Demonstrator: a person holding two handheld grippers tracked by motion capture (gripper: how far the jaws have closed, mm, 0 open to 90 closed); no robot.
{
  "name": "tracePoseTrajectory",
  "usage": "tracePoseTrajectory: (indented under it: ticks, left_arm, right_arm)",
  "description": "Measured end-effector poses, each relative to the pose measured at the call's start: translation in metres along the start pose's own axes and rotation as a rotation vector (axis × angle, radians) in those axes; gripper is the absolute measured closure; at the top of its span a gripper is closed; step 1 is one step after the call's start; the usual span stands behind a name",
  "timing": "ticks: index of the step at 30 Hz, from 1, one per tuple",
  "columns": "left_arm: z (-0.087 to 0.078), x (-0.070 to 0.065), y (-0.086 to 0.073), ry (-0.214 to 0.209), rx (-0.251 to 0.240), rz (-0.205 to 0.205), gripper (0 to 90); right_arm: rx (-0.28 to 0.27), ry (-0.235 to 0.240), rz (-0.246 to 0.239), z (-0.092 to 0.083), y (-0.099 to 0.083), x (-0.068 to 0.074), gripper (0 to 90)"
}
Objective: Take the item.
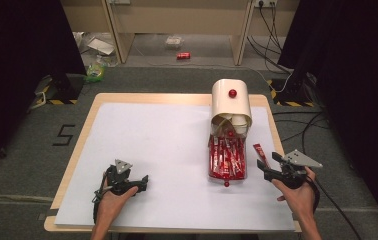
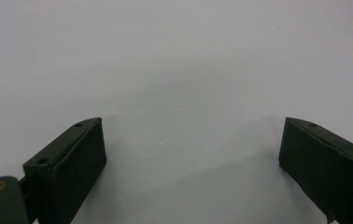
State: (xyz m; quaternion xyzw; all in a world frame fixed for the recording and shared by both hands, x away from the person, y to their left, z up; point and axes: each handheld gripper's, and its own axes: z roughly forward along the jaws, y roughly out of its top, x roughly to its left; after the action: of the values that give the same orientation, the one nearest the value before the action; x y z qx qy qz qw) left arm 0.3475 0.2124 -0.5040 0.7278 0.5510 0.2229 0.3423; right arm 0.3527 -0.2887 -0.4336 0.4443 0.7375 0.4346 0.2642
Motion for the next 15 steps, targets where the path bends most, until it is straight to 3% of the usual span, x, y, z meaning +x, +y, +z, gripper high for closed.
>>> tracePoseTrajectory:
  ticks: [15]
  left_arm:
    - [0.0,0.0,0.0,-0.001,-0.002,-0.003,6.9]
  right_arm:
    - [-0.02,0.017,-0.032,-0.014,-0.012,0.012,33.8]
